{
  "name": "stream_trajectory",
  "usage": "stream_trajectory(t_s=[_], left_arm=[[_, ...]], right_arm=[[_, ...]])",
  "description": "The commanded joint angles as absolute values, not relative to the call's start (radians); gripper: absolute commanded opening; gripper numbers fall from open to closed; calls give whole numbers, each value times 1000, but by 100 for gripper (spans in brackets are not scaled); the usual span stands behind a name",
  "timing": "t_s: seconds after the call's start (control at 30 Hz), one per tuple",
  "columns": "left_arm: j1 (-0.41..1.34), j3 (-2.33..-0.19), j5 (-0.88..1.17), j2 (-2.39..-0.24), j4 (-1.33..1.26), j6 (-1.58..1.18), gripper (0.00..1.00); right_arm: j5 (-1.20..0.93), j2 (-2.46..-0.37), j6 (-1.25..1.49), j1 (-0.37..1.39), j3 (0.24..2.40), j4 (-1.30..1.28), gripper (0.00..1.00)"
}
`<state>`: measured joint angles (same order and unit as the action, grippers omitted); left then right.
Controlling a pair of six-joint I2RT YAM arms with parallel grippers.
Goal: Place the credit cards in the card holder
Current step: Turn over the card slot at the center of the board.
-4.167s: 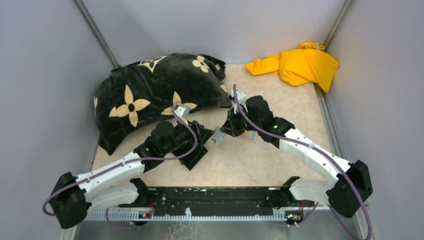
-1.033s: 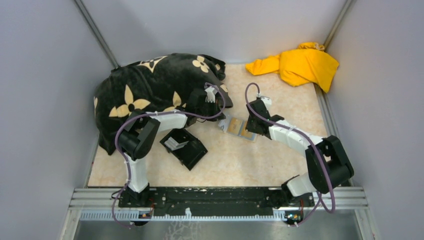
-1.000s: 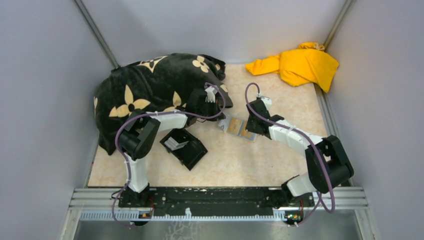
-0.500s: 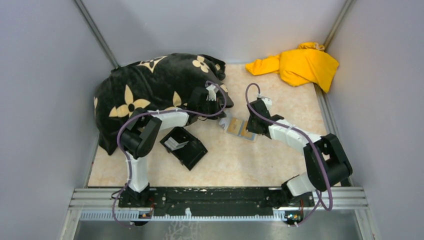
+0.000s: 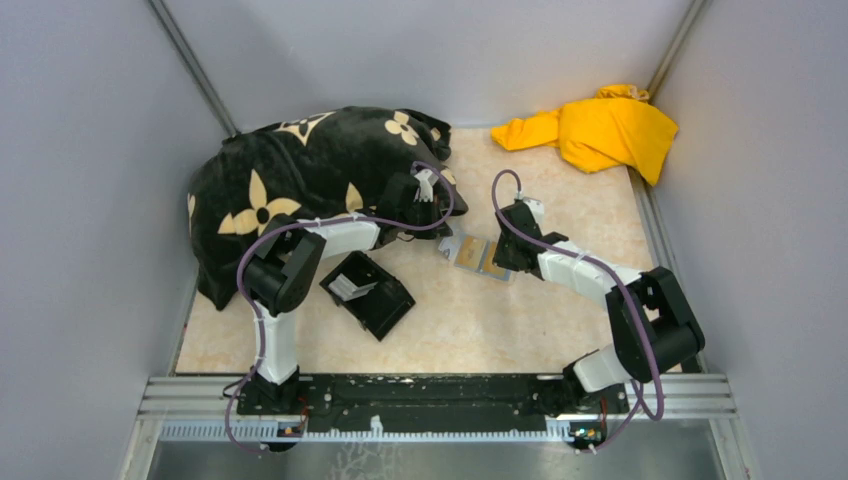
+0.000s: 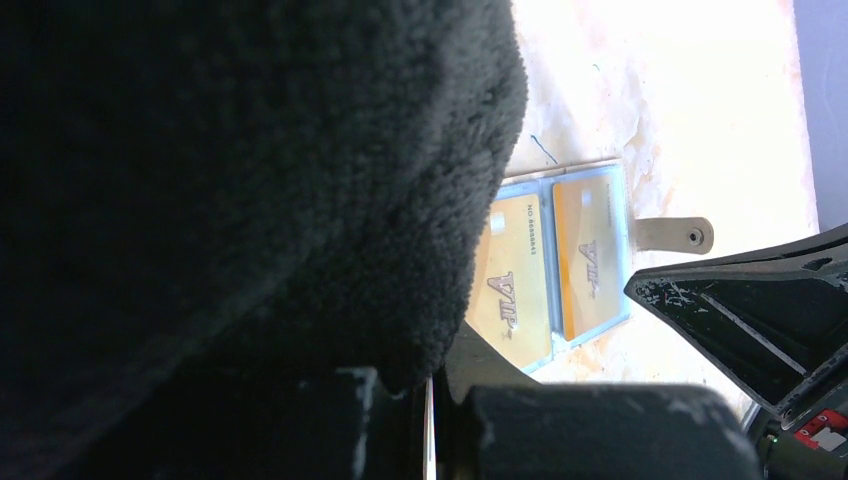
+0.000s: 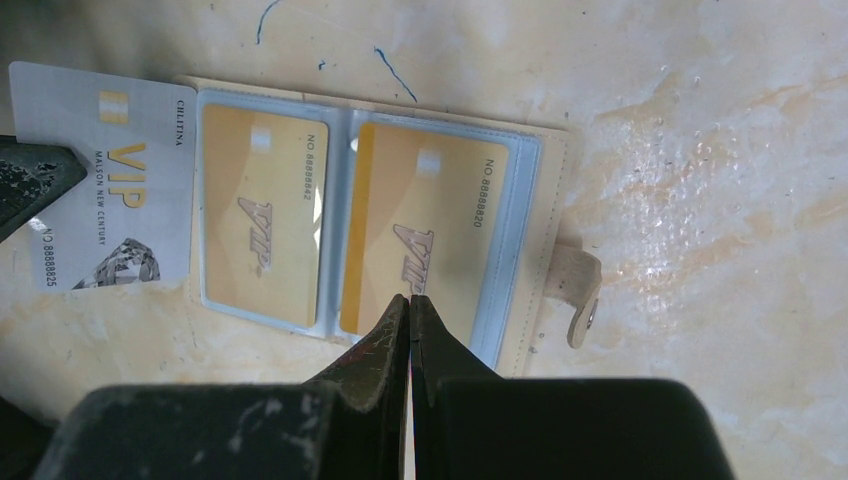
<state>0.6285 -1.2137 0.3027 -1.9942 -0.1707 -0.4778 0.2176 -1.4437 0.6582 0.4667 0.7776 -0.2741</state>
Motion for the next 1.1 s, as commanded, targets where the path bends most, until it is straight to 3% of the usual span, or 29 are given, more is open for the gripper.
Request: stream_trajectory(t_s=[0.0, 1.07], left_arm=[[634, -1240, 319, -2017, -149, -490, 0], [634, -1259, 389, -2013, -150, -540, 0]], right_arm=[[212, -1439, 657, 453, 770, -238, 0], [235, -1436, 663, 390, 741, -231, 0]])
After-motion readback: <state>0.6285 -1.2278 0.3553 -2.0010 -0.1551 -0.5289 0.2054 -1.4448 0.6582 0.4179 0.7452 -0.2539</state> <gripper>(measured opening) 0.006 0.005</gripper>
